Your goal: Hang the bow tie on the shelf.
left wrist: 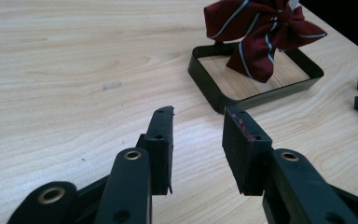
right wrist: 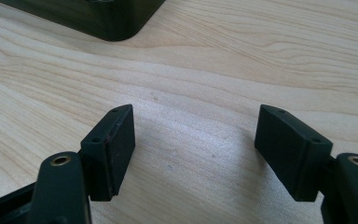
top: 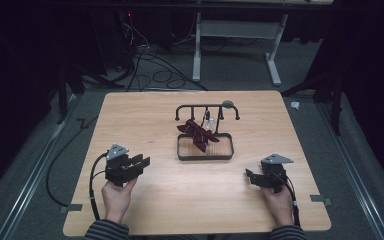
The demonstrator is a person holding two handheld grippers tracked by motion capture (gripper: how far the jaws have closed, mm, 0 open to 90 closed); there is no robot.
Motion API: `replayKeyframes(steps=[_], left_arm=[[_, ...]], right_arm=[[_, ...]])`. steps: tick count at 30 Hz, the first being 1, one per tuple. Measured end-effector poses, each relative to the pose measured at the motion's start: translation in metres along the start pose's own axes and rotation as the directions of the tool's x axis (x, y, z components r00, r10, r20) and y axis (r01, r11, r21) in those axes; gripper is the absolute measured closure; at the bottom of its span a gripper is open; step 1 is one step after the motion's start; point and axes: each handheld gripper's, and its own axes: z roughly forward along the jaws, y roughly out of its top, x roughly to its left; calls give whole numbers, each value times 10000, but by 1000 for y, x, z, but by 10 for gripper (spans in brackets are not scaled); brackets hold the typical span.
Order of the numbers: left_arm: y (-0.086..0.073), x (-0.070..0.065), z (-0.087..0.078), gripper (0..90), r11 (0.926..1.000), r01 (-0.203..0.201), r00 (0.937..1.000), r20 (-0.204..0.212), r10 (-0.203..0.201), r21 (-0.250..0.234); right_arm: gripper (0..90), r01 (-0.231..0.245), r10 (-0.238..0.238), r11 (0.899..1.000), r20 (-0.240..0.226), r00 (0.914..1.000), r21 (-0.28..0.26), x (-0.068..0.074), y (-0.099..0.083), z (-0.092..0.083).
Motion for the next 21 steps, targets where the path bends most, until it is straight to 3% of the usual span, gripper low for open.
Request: replayKeyframes(steps=[21], left_arm=[[-18, 3, 9, 638, 9986, 266, 9996, 55, -269, 454]], right_arm=[[299, -8, 8, 10000, 5, 10000, 4, 0, 0, 0]])
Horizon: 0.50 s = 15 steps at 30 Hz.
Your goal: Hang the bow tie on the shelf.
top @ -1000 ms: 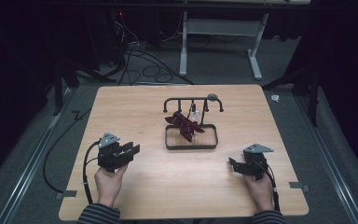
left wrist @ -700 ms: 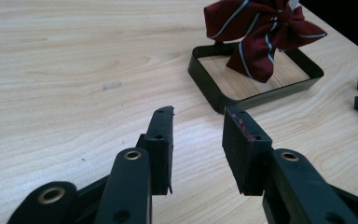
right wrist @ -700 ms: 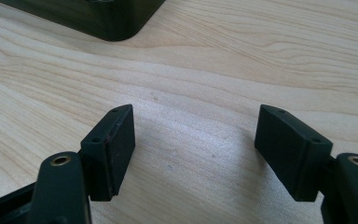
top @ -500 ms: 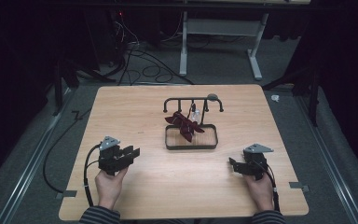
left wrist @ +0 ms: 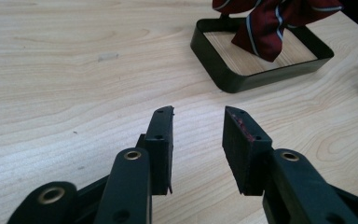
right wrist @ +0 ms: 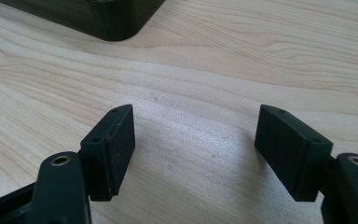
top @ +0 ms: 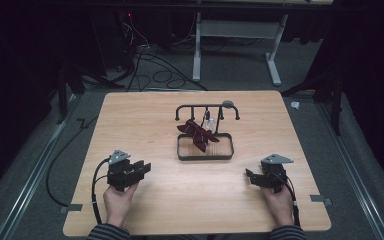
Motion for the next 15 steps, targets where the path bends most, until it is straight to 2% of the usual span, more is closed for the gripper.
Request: replayKeyframes(steps=[15], left_arm=[[-7, 1, 7, 635, 9998, 132, 9999, 40, -133, 176]], right_arm=[[299, -5, 5, 10000, 2, 10000, -3, 0, 0, 0]])
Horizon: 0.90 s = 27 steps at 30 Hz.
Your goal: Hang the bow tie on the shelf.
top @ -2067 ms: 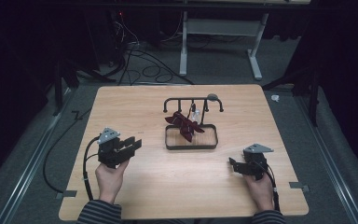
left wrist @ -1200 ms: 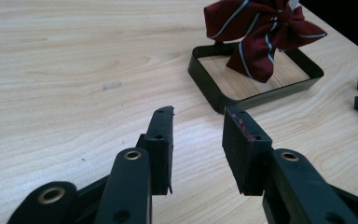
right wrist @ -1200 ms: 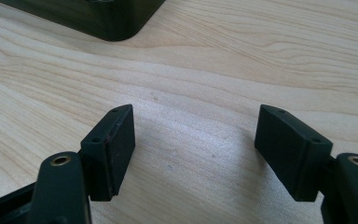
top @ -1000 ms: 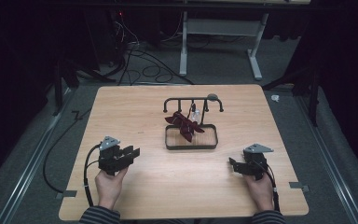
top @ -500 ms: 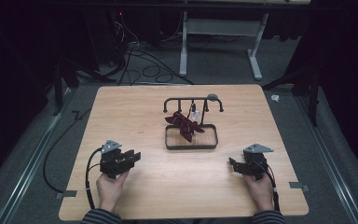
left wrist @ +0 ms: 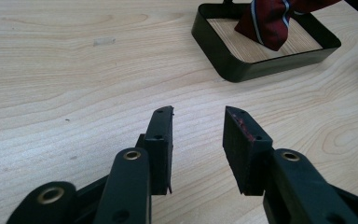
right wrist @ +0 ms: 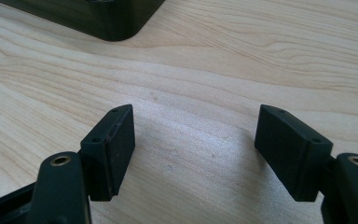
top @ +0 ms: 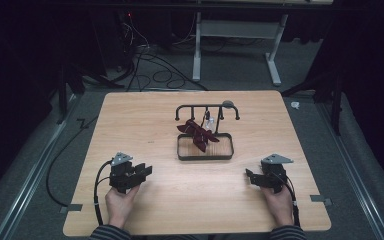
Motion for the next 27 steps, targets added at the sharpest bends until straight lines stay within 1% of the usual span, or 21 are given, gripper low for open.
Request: replayKeyframes(steps=[1, 6, 12, 16, 22, 23, 24, 27], left_arm=[[-1, 0, 1, 635, 10000, 45, 10000, -8, -45, -7], [-4, -1, 4, 633, 9999, 0, 10000, -3, 1, 152], [-6, 0, 6, 632, 9998, 24, 10000, -28, -23, 182], [-8, 0, 8, 632, 9995, 48, 10000, -48, -46, 320], [-11, 2, 9, 632, 9994, 110, 9999, -95, -107, 321], [-12, 3, 9, 632, 9993, 145, 9999, -85, -142, 353], [-13, 3, 10, 631, 9990, 77, 9999, -121, -72, 438], [-14, 3, 11, 631, 9988, 115, 9999, -101, -110, 484]], right_arm=[[299, 2, -2, 10000, 1, 10000, 0, 0, 0, 0], [299, 1, -1, 10000, 3, 10000, 1, 0, 0, 0], [299, 3, -3, 10000, -1, 10000, 1, 0, 0, 0], [299, 3, -3, 10000, -1, 10000, 1, 0, 0, 0], [299, 2, -2, 10000, -3, 10000, 0, 0, 0, 0], [299, 2, -2, 10000, -2, 10000, 0, 0, 0, 0], [299, 5, -5, 10000, 0, 10000, 0, 0, 0, 0], [299, 3, -3, 10000, -2, 10000, -1, 0, 0, 0]])
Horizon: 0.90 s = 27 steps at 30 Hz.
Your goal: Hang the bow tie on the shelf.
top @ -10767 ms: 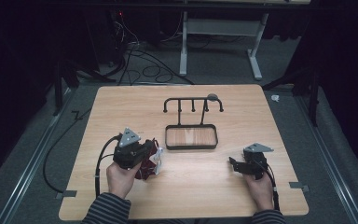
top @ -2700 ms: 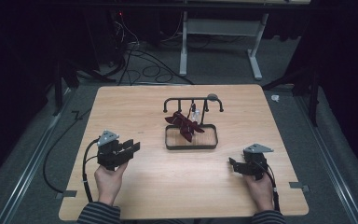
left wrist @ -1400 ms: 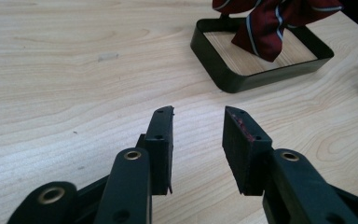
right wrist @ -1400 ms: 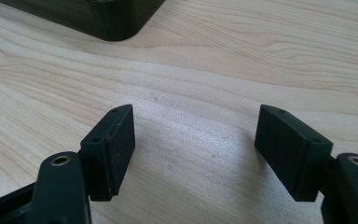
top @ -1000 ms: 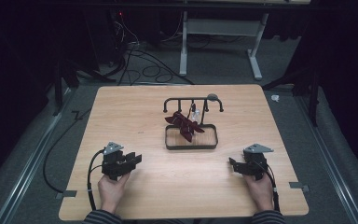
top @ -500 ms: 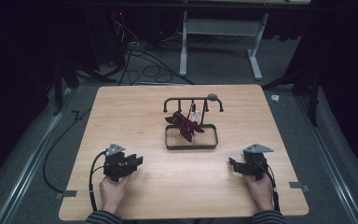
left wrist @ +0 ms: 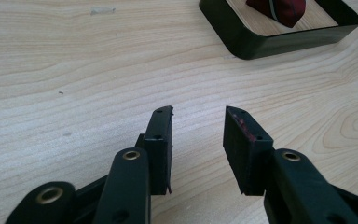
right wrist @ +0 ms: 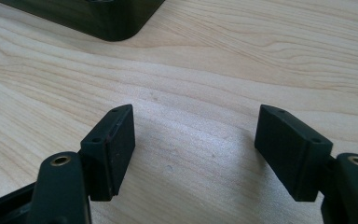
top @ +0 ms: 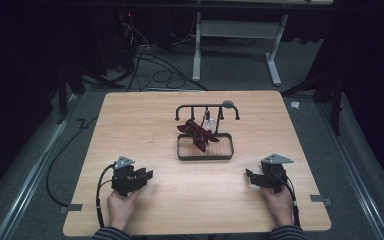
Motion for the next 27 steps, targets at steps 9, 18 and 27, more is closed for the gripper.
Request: replayKeyframes(steps=[9, 18, 27], left_arm=[[-3, 0, 6, 631, 9998, 32, 10000, -6, -32, 185], [-9, 3, 11, 631, 9994, 148, 9999, -60, -147, 312], [-14, 5, 15, 627, 9997, 138, 9997, -226, -133, 224]], right_arm=[[299, 0, 0, 10000, 4, 10000, -2, 0, 0, 0], [299, 2, -2, 10000, 5, 10000, -1, 0, 0, 0], [299, -3, 3, 10000, 1, 10000, 0, 0, 0, 0]])
